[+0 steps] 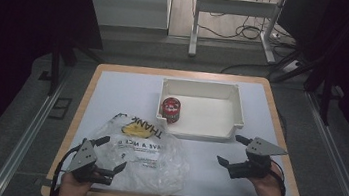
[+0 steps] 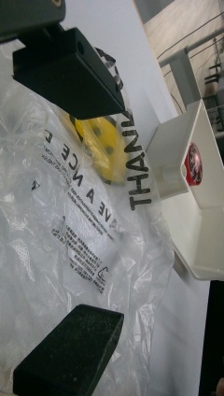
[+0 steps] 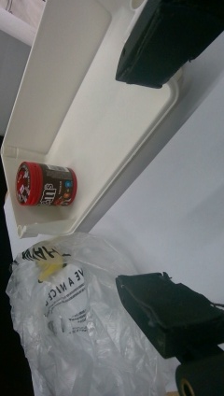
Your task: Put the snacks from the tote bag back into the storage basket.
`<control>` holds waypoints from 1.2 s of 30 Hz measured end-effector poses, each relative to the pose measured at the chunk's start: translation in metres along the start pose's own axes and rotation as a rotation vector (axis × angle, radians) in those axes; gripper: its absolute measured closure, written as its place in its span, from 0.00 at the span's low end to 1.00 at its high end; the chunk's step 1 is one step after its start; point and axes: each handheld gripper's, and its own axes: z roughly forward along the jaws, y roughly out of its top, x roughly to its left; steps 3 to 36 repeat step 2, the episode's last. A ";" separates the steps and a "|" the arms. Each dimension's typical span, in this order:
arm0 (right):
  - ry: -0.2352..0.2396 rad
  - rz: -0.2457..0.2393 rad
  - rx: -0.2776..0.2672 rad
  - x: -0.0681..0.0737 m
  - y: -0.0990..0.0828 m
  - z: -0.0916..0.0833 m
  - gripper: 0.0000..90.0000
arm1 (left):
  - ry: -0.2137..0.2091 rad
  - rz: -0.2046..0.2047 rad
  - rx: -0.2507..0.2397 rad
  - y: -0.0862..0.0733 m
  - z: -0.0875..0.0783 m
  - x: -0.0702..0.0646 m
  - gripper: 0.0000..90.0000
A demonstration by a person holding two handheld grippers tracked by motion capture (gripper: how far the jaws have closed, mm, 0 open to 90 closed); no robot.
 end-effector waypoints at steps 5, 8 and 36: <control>-0.004 0.002 0.002 -0.001 -0.001 -0.001 0.04 | 0.000 0.004 0.003 0.000 0.000 0.000 0.04; -0.004 0.002 0.002 -0.001 -0.001 -0.001 0.04 | 0.000 0.004 0.003 0.000 0.000 0.000 0.04; -0.004 0.002 0.002 -0.001 -0.001 -0.001 0.04 | 0.000 0.004 0.003 0.000 0.000 0.000 0.04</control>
